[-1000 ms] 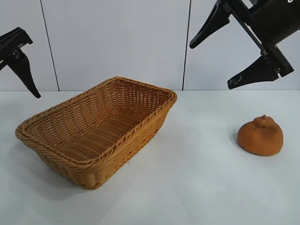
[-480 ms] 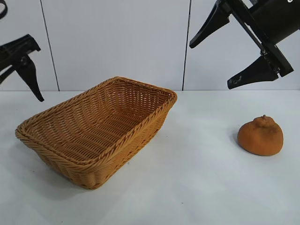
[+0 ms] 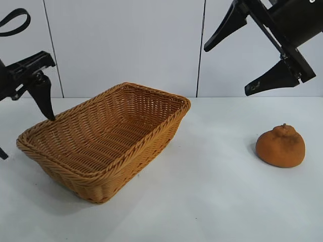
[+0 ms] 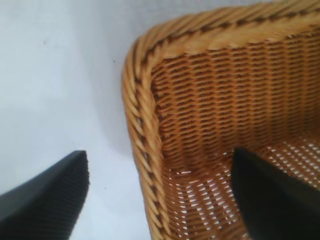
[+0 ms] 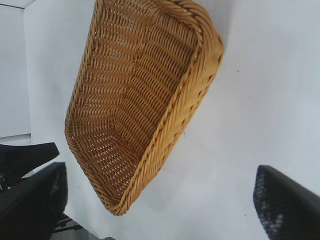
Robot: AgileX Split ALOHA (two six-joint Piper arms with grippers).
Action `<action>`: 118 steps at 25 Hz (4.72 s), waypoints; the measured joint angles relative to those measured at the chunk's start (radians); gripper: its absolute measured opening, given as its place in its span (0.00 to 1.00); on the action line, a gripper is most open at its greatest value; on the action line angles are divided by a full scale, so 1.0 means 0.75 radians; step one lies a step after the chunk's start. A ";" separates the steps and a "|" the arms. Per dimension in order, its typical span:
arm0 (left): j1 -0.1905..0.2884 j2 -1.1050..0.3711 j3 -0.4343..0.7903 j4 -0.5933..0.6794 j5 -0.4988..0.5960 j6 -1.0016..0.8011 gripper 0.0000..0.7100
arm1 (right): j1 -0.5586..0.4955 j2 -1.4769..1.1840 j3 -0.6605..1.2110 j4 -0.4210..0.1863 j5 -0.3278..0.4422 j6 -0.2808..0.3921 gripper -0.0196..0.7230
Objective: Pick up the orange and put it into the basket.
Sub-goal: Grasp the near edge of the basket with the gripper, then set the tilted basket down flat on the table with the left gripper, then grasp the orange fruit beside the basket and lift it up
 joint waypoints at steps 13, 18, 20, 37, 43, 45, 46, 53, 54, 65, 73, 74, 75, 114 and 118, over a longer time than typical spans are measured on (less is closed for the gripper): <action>-0.078 0.101 0.046 -0.001 -0.195 -0.031 0.78 | 0.000 0.000 0.000 0.001 -0.011 0.000 0.96; -0.078 0.272 0.046 -0.010 -0.343 -0.031 0.78 | 0.000 0.000 0.000 0.001 -0.011 0.000 0.96; -0.078 0.321 0.046 -0.026 -0.392 -0.031 0.78 | 0.000 0.000 0.000 0.001 -0.011 0.000 0.96; -0.038 0.298 -0.049 -0.056 -0.212 0.030 0.12 | 0.000 0.000 0.000 0.002 -0.017 0.000 0.96; 0.052 0.306 -0.251 -0.081 -0.082 0.302 0.12 | 0.000 0.000 0.000 0.002 -0.026 0.000 0.96; 0.100 0.339 -0.350 -0.117 -0.003 0.452 0.12 | 0.000 0.000 0.000 0.003 -0.027 0.000 0.96; 0.132 0.399 -0.461 -0.153 0.095 0.623 0.12 | 0.000 0.000 0.000 0.003 -0.030 0.000 0.96; 0.118 0.630 -0.833 -0.198 0.414 1.116 0.12 | 0.000 0.000 0.000 0.003 -0.030 0.000 0.96; 0.111 0.652 -0.874 -0.212 0.460 1.176 0.12 | 0.000 0.000 0.000 0.003 -0.030 0.000 0.96; 0.100 0.742 -0.956 -0.266 0.569 1.331 0.12 | 0.000 0.000 0.000 0.003 -0.030 0.000 0.96; 0.105 0.748 -0.832 -0.262 0.439 1.286 0.12 | 0.000 0.000 0.000 0.003 -0.030 0.000 0.96; 0.108 0.748 -0.810 -0.262 0.422 1.286 0.12 | 0.000 0.000 0.000 0.003 -0.030 0.000 0.96; 0.108 0.748 -0.788 -0.266 0.410 1.286 0.12 | 0.000 0.000 0.000 0.003 -0.029 0.000 0.96; 0.253 0.592 -1.284 -0.031 0.801 1.444 0.80 | 0.000 0.000 0.000 0.003 -0.035 0.000 0.96; 0.364 0.587 -1.284 -0.018 0.802 1.471 0.80 | 0.000 0.000 0.000 0.003 -0.035 0.000 0.96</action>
